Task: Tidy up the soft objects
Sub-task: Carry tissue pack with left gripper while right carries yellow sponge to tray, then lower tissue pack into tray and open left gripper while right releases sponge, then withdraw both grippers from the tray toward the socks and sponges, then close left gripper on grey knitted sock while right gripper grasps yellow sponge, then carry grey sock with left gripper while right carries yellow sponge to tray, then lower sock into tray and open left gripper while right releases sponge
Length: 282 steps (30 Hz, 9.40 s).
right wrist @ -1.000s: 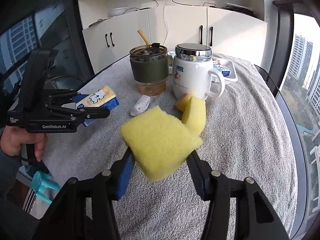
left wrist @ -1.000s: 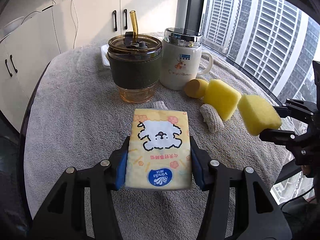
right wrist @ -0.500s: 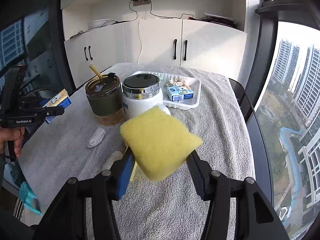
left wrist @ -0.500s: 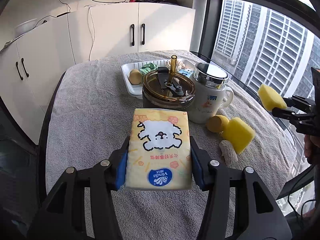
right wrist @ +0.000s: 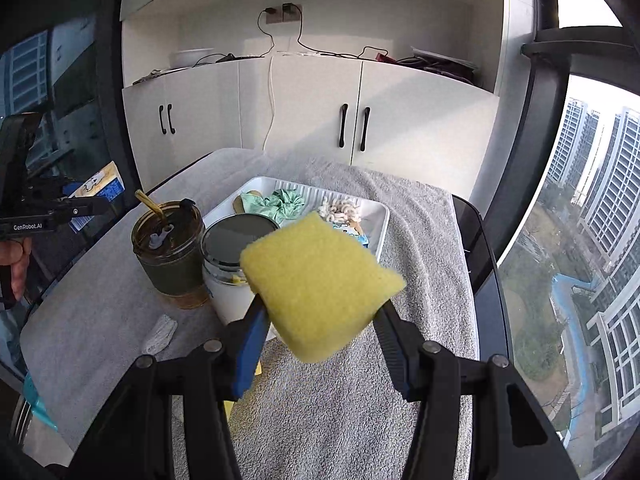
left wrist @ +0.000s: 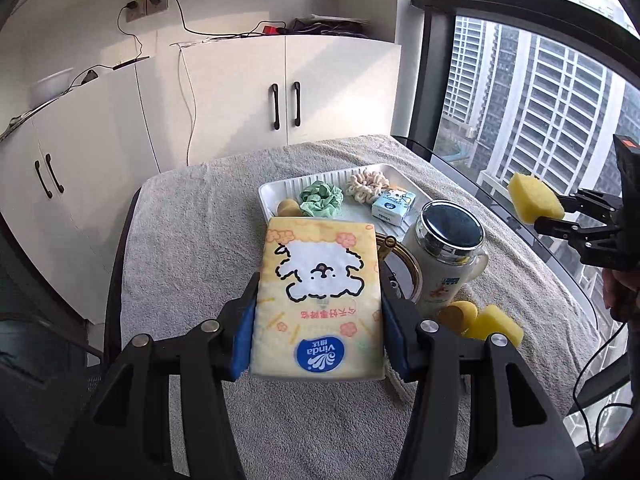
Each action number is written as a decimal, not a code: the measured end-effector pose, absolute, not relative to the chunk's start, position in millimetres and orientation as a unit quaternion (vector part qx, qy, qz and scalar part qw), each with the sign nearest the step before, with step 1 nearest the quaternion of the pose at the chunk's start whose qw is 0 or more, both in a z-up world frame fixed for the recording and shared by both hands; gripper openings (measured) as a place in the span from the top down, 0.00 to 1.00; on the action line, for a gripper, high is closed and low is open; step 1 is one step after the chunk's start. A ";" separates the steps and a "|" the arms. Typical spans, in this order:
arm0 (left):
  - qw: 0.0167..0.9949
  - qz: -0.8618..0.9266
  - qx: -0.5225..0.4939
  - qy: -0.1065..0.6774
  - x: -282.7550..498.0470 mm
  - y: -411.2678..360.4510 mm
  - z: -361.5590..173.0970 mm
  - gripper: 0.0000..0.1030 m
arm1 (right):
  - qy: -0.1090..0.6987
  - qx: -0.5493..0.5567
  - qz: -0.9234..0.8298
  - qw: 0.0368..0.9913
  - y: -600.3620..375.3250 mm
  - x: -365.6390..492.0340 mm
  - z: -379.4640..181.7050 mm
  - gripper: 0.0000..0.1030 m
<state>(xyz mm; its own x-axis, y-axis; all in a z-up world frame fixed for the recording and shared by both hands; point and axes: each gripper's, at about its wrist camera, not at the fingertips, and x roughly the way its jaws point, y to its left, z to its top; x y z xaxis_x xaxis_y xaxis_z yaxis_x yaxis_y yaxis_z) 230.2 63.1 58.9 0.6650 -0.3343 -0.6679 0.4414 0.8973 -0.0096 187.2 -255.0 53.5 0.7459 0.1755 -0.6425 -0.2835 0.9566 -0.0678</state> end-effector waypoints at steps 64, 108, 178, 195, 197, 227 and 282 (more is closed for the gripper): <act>0.855 -0.308 0.101 0.405 467.3 -15.8 -32.0 0.16 | 0.412 -0.112 0.183 0.886 -233.9 436.5 -36.0 0.32; 0.923 -0.159 0.008 0.352 220.6 70.2 -9.4 0.00 | 0.390 -0.015 0.141 0.910 -282.8 197.8 -13.7 0.10; 0.888 -0.180 0.016 0.422 151.4 9.7 -68.1 0.76 | 0.381 -0.026 0.175 0.908 -211.9 102.7 -44.0 0.72; 0.903 -0.177 -0.003 0.392 141.1 24.2 -38.2 0.76 | 0.366 -0.038 0.150 0.917 -220.6 93.4 -15.9 0.72; 0.904 -0.175 -0.003 0.390 144.8 26.3 -35.5 0.76 | 0.362 -0.040 0.147 0.920 -222.2 95.2 -11.2 0.72; 0.899 -0.213 0.099 0.370 322.7 11.9 53.2 0.76 | 0.346 -0.139 0.154 0.915 -248.6 278.0 71.0 0.72; 0.740 -0.299 0.308 0.518 463.2 -122.1 -48.2 0.74 | 0.485 -0.148 0.211 0.835 -208.4 421.9 -42.8 0.56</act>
<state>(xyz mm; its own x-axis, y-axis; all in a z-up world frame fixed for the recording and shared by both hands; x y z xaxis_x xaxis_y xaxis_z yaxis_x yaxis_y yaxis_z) 463.2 -122.1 -48.2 0.2853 -0.1240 -0.9504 0.7614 0.6316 0.1461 421.9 -208.4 -42.8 0.4393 0.2098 -0.8735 -0.4967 0.8669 -0.0416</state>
